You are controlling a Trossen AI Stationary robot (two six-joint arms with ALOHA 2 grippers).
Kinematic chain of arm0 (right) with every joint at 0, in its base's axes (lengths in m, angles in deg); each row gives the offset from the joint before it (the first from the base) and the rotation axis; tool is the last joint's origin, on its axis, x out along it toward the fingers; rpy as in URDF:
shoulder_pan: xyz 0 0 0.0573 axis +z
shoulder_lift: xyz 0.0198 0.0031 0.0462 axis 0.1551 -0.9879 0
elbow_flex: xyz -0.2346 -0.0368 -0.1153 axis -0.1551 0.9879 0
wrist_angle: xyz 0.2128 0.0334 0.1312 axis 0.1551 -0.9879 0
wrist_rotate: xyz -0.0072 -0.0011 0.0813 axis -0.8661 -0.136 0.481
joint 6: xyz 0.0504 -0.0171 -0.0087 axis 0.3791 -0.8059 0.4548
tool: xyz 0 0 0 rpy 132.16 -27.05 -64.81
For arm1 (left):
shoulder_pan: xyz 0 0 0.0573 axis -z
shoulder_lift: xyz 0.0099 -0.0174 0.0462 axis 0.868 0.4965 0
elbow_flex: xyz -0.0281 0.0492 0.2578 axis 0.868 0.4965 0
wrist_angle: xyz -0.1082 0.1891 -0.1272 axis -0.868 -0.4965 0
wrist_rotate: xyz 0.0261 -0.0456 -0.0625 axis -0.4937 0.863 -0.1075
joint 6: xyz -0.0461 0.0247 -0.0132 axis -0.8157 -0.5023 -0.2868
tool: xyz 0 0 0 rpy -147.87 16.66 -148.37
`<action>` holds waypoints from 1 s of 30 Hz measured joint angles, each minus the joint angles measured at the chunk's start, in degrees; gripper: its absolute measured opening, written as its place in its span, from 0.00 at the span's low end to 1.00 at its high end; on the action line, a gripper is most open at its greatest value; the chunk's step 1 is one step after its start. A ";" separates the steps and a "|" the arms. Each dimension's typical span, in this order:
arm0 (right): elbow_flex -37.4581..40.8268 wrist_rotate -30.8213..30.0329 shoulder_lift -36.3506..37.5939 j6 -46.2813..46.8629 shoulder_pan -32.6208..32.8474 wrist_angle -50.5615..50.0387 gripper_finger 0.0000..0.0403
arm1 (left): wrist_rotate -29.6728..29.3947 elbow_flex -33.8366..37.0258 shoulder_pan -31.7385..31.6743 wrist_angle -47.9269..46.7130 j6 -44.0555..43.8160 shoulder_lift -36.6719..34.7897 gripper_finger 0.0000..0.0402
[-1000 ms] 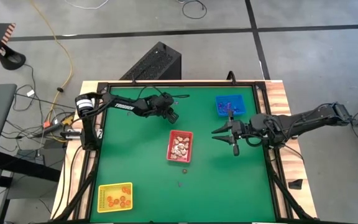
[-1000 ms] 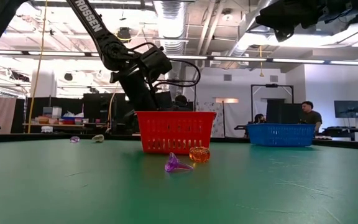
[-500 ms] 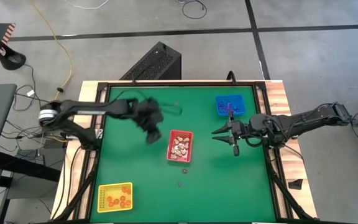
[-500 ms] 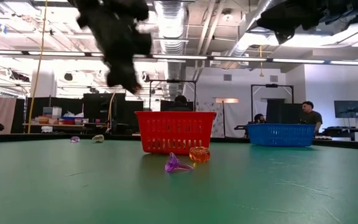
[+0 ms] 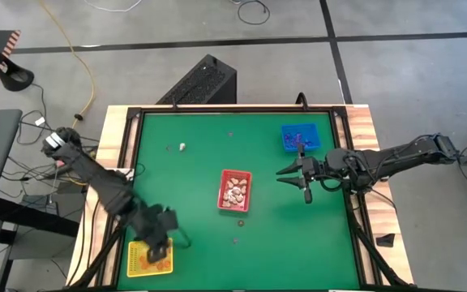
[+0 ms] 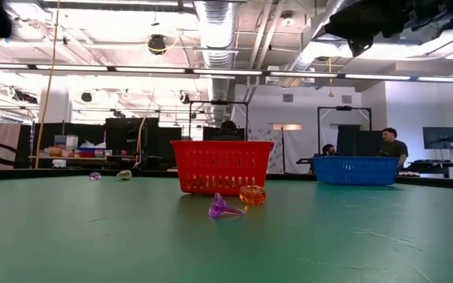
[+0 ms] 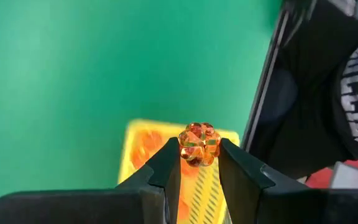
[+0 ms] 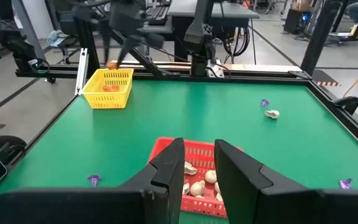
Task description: Sort Halloween decoration
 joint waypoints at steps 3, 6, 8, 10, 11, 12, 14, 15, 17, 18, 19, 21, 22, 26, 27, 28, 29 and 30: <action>0.00 0.00 0.00 0.00 -0.09 0.53 0.30 | -3.42 0.00 6.16 -0.54 -7.41 1.00 0.21; 0.00 0.02 0.00 0.02 -0.52 2.52 0.30 | -5.44 0.39 9.61 -0.09 -13.75 1.90 0.21; 0.00 0.00 0.00 0.00 -0.50 4.06 0.30 | -4.33 0.85 11.09 -0.10 -17.79 2.62 0.21; 0.00 0.00 0.00 0.00 -0.50 5.10 0.30 | -1.01 1.36 12.20 -0.02 -21.84 3.49 0.21; 0.00 0.01 0.00 -0.03 -0.50 5.33 0.30 | 0.61 1.51 12.71 -0.34 -23.57 4.12 0.21; 0.00 0.02 0.00 -0.04 -0.48 5.47 0.30 | 1.64 1.51 13.18 -1.10 -25.03 4.90 0.21; 0.00 0.00 0.00 -0.15 -0.50 5.54 0.30 | 2.67 1.55 13.98 -2.58 -26.94 6.26 0.21; 0.00 0.02 0.00 -0.66 -0.50 5.69 0.30 | 2.92 1.55 14.25 -3.10 -27.47 7.01 0.21; 0.00 0.00 0.00 -1.37 -0.48 5.92 0.30 | 3.97 1.55 14.29 -4.06 -27.77 8.69 0.21; 0.00 0.00 0.00 -1.42 -0.49 6.04 0.30 | 4.59 1.55 14.29 -4.59 -27.80 9.39 0.21; 0.00 0.01 0.00 -1.47 -0.48 6.12 0.30 | 5.40 1.55 14.29 -5.18 -27.80 9.89 0.21; 0.00 0.02 0.00 -1.55 -0.48 6.12 0.30 | 6.90 1.55 14.10 -6.07 -28.09 10.71 0.21; 0.00 0.02 0.00 -1.57 -0.48 6.12 0.30 | 7.62 1.55 13.98 -6.81 -28.19 11.02 0.21; 0.00 0.02 0.00 -1.71 -0.48 6.11 0.30 | 8.44 1.55 13.27 -8.12 -28.21 11.09 0.21; 0.00 0.01 0.00 -1.73 -0.49 6.11 0.30 | 8.44 1.55 13.10 -8.27 -28.21 11.09 0.21; 0.00 0.01 0.00 -1.73 -0.50 6.11 0.30 | 8.51 1.55 12.91 -8.53 -28.23 11.09 0.21; 0.00 0.01 0.00 -1.73 -0.50 6.10 0.30 | 8.60 1.55 12.82 -8.70 -28.22 11.09 0.21; 0.00 0.01 0.00 -1.73 -0.50 6.10 0.30 | 8.72 1.55 12.71 -8.73 -28.21 11.09 0.21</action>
